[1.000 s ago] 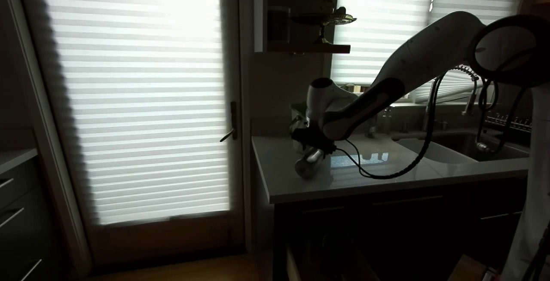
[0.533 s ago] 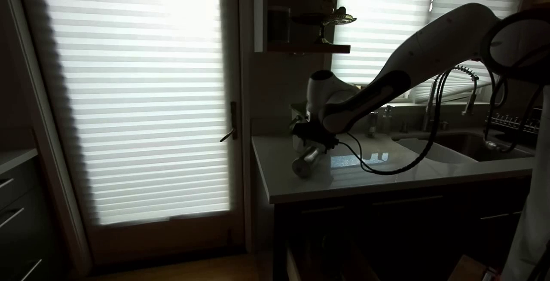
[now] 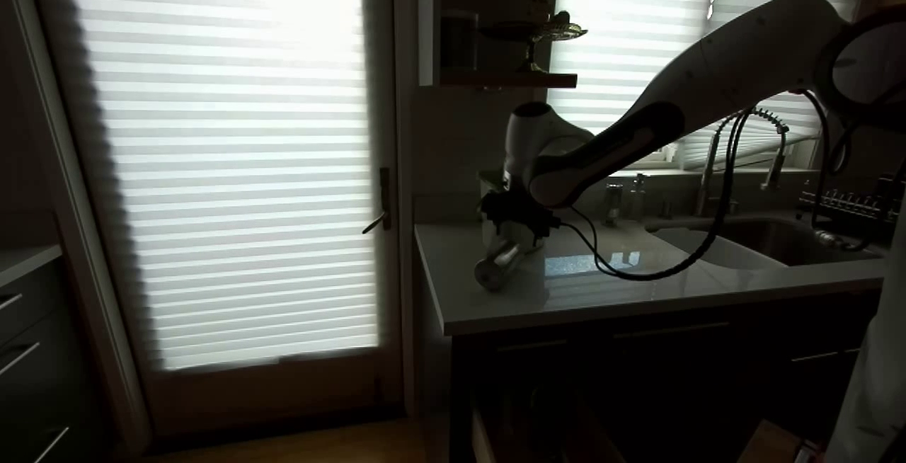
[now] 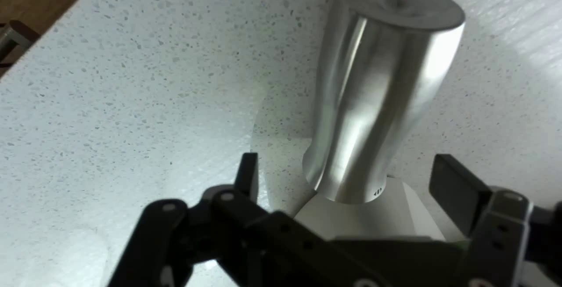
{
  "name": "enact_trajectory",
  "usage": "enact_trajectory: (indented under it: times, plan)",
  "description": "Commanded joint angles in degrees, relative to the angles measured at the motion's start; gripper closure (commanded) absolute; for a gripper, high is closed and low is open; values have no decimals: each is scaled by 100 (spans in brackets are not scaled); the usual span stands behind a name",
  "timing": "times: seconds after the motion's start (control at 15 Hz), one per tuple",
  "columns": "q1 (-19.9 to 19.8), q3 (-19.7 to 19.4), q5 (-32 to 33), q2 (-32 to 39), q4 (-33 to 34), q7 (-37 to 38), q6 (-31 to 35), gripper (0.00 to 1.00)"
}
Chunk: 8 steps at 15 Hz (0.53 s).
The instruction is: Remove the silver object from the open drawer
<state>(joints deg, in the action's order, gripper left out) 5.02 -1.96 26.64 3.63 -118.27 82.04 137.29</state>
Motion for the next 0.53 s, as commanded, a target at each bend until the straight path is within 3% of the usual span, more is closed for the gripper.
enact_trajectory:
  times: [0.0, 0.47]
  plan:
    - [-76, 112, -291, -102, 20, -315, -187, 0]
    - [-88, 181, -692, -319, -27, -707, -304, 0]
